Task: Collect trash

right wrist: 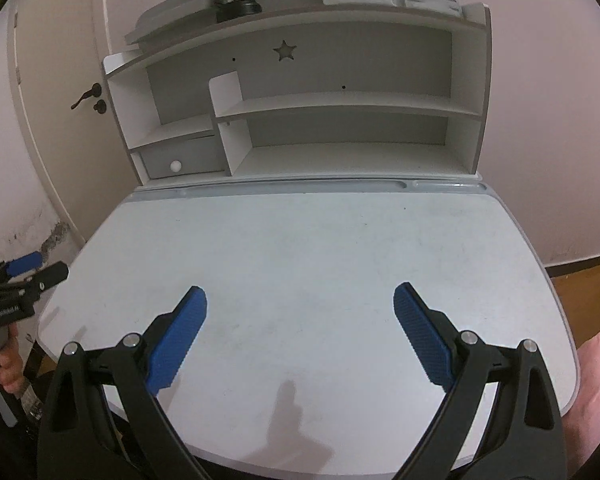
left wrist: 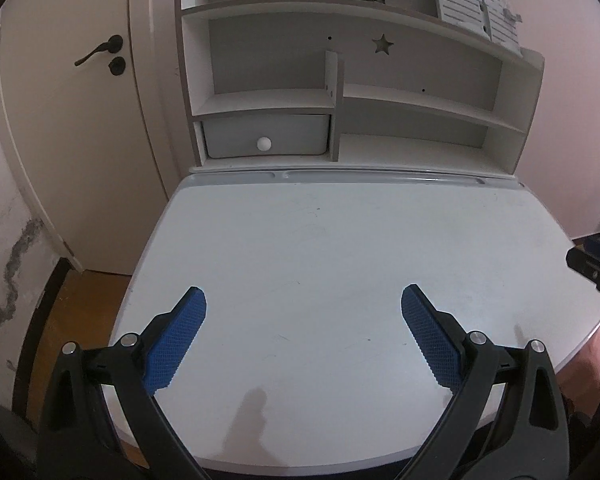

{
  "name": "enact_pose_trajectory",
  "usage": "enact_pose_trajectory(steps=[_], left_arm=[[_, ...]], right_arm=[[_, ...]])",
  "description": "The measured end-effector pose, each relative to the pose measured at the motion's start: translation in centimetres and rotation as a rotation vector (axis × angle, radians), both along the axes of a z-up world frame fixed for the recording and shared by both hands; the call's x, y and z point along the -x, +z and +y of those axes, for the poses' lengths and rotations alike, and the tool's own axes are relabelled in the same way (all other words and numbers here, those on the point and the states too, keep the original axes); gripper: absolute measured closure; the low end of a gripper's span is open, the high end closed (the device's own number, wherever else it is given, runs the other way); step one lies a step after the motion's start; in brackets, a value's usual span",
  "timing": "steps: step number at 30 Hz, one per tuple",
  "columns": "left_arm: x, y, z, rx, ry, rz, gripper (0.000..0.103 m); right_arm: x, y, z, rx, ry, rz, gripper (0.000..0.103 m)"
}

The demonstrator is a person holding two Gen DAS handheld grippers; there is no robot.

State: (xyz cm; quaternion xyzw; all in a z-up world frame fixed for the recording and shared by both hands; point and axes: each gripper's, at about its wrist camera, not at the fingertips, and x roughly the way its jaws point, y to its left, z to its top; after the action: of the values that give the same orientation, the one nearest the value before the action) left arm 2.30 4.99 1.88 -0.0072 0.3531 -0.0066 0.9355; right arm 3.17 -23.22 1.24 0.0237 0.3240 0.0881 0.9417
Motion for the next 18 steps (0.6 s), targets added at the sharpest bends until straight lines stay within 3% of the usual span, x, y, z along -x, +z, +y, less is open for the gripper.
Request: enact_pose_trajectory(steps=[18], left_arm=[[0.7,0.6,-0.3,-0.011,0.013,-0.025,0.008]], right_arm=[[1.5,0.3,-0.7,0.019,-0.022,-0.029,0.012]])
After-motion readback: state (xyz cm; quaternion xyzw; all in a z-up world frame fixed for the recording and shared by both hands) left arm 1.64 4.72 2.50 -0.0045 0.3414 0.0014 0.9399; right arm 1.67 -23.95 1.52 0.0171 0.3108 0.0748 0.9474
